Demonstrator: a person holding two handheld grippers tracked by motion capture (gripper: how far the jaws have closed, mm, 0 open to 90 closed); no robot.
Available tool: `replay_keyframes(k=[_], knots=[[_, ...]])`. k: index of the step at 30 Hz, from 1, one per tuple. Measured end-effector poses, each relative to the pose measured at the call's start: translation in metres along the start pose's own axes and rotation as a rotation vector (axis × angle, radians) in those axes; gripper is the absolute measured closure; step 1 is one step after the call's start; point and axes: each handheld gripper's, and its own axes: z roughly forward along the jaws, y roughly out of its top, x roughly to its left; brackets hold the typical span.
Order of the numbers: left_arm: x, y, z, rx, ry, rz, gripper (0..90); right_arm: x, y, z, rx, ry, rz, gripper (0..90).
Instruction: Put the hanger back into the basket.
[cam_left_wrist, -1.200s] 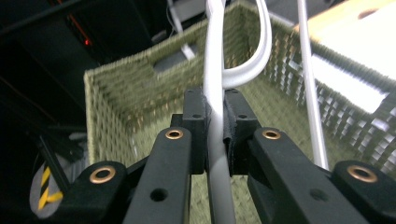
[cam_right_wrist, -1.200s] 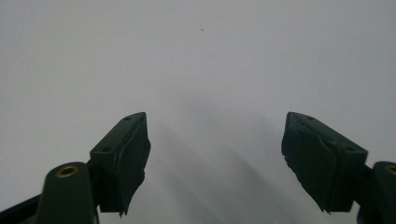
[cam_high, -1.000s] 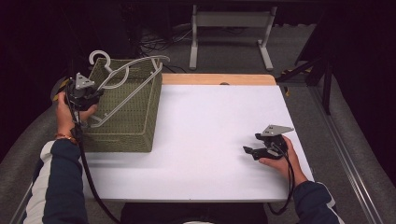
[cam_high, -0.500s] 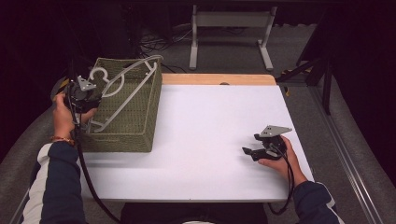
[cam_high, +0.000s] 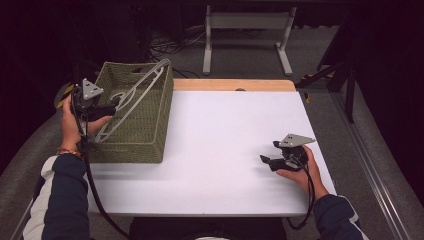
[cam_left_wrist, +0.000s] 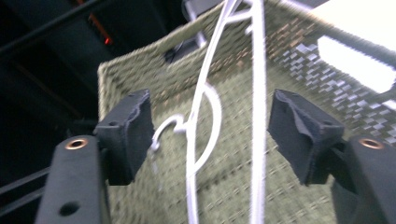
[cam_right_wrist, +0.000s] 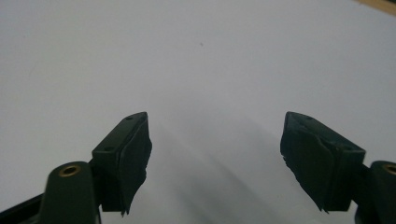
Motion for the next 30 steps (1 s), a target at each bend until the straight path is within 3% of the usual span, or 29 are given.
replay_keyframes(k=[2,4,7,10,17,23,24,30], knots=[[-0.005,0.004,-0.003,-0.029,-0.008,0.010,24.5,0.003,0.003,-0.004,-0.044,-0.022,-0.012,24.8],[-0.012,0.008,-0.010,-0.088,-0.043,0.001,21.7,0.006,0.005,-0.007,-0.069,-0.038,-0.017,24.8],[-0.018,0.012,-0.016,-0.123,-0.051,0.004,18.6,0.008,0.007,-0.009,-0.093,-0.042,-0.024,24.7],[-0.026,0.016,-0.021,-0.150,-0.048,0.034,14.1,0.012,0.010,-0.012,-0.126,-0.054,-0.031,24.4],[-0.047,0.019,-0.037,-0.239,-0.132,0.028,9.2,0.019,0.014,-0.016,-0.157,-0.070,-0.030,20.1],[-0.069,0.021,-0.057,-0.331,-0.220,0.057,7.0,0.027,0.016,-0.022,-0.191,-0.079,-0.025,18.0],[-0.074,0.021,-0.062,-0.345,-0.257,0.067,6.6,0.028,0.016,-0.022,-0.193,-0.079,-0.031,17.8],[-0.096,0.015,-0.074,-0.399,-0.307,0.074,4.4,0.038,0.016,-0.028,-0.212,-0.090,-0.045,16.8]])
